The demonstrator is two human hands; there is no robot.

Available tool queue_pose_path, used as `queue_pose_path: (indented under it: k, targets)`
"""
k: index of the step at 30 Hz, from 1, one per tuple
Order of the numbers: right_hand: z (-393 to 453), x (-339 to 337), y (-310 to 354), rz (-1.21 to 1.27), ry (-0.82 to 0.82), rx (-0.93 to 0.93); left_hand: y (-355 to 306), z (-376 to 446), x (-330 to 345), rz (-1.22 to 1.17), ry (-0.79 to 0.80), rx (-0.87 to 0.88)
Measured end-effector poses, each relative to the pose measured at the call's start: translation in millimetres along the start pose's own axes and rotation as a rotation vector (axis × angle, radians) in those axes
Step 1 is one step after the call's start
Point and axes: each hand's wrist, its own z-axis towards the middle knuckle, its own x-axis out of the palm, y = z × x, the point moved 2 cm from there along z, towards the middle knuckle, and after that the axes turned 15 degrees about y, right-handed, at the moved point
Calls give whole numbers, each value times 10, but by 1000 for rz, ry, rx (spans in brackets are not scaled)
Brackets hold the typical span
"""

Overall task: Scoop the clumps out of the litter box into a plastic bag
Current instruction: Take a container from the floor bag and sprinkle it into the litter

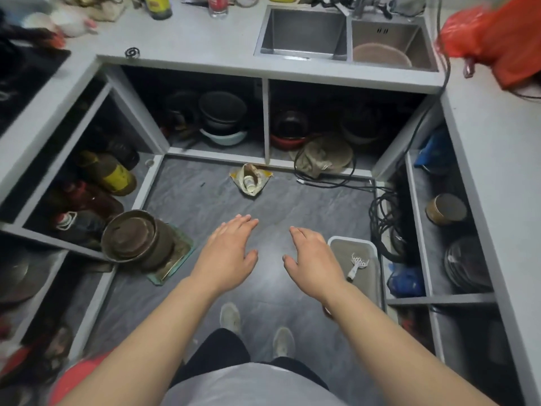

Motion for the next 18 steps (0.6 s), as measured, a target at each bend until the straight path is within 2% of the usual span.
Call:
queue_pose_path:
  k: [12,18]
  targets:
    - [1310,-452,664,2,-4,95,1064,926,-724,-77,56,15]
    - [1764,-625,840,18,-14,126,1374,1305,-997,-93,90,30]
